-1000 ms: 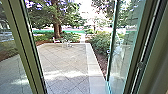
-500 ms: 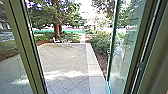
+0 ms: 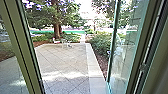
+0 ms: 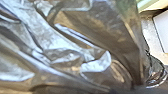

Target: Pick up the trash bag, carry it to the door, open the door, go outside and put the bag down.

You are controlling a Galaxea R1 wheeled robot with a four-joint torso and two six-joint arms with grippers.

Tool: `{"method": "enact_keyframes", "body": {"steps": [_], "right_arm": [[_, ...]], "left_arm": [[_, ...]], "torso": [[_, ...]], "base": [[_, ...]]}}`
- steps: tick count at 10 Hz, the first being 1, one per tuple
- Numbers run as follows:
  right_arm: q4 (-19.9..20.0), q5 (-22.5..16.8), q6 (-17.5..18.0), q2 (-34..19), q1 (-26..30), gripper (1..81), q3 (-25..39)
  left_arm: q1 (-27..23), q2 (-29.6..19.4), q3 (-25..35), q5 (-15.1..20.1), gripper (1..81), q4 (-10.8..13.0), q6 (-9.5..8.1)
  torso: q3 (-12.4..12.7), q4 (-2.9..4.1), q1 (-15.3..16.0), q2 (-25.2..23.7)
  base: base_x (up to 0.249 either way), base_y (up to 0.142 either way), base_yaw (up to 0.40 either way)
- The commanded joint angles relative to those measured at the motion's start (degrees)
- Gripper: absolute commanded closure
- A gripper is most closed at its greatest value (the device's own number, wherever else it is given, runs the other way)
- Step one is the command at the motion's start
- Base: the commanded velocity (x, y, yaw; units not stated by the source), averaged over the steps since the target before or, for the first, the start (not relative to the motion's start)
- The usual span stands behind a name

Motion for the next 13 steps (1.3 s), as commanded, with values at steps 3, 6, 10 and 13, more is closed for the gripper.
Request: {"method": "enact_keyframes", "body": {"steps": [3,6,10,13], "right_arm": [[-0.37,-3.03,-0.06,0.5,2.41,1.0,0.34],[-0.37,-3.03,-0.06,0.41,2.5,1.0,0.34],[-0.37,-3.03,-0.06,0.33,2.32,1.0,0.34],[-0.37,-2.95,-0.06,0.33,2.23,1.0,0.34]], "left_arm": [[-3.32,-0.22,0.24,2.94,81.1,0.3,0.5],[-3.24,-0.22,0.24,2.94,81.1,0.3,0.5],[-3.24,-0.13,0.24,2.94,81.1,0.3,0.5],[-3.24,-0.22,0.24,2.94,81.1,0.13,0.5]], "torso": [[0.0,0.0,-0.02,-0.02],[0.0,0.0,0.0,-0.02],[0.0,0.0,0.05,0.0],[0.0,0.0,0.02,0.02]], "base": [[0.112,0.0,0.0],[0.14,0.0,0.0],[0.143,0.0,0.0],[0.143,0.0,0.0]]}}
